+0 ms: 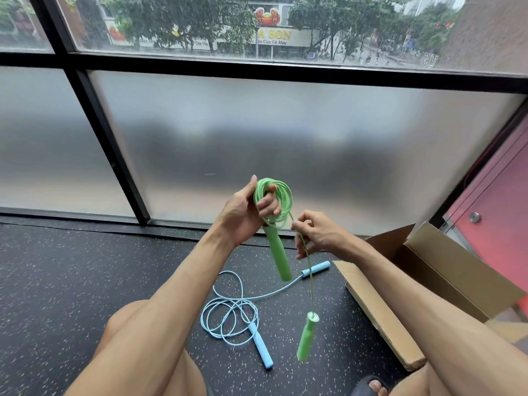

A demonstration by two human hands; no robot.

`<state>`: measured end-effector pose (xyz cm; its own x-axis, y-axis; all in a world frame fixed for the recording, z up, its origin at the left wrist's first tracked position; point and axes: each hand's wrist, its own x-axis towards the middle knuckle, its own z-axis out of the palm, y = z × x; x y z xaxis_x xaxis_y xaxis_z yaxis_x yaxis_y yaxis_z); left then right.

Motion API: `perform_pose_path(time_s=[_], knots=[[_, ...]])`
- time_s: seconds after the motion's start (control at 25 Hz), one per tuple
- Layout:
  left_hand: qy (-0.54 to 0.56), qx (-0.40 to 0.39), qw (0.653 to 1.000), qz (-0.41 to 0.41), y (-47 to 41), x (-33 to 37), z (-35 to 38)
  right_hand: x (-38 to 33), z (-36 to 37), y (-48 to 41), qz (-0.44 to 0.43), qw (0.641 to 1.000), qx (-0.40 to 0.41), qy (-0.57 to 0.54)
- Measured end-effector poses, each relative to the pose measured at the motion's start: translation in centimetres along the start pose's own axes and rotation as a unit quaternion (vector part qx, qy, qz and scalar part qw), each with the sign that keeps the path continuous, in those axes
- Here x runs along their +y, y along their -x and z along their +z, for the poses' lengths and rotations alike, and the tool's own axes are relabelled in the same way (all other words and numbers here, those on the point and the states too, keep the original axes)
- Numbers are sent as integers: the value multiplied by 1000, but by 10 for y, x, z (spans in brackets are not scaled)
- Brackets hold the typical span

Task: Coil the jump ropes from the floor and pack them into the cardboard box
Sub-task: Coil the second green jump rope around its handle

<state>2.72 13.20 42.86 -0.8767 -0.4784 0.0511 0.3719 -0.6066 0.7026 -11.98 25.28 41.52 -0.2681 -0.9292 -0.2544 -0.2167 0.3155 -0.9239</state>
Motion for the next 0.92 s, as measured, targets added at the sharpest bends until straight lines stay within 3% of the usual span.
perform_pose_path(time_s=[0.2,0.32,0.44,0.6,0.76,0.8,0.92], knots=[[-81,177,968,159,-6,7,-13,4,8,14,71,988,-104,86],[-214,284,909,220,-8,6,-23,3,13,13,40,988,-98,113],[-378,324,836,231,-8,1,-24,0,14,8,-20,986,-80,142],[-532,287,780,159,-6,-9,-22,-8,12,6,-86,981,-35,172],[-653,153,742,-10,-6,-20,-21,-11,3,7,-155,958,32,240],[-651,119,748,-52,-6,-23,-17,-10,1,6,-167,954,41,246],[-560,65,815,-139,-2,-27,-5,-5,0,2,-189,952,82,228]])
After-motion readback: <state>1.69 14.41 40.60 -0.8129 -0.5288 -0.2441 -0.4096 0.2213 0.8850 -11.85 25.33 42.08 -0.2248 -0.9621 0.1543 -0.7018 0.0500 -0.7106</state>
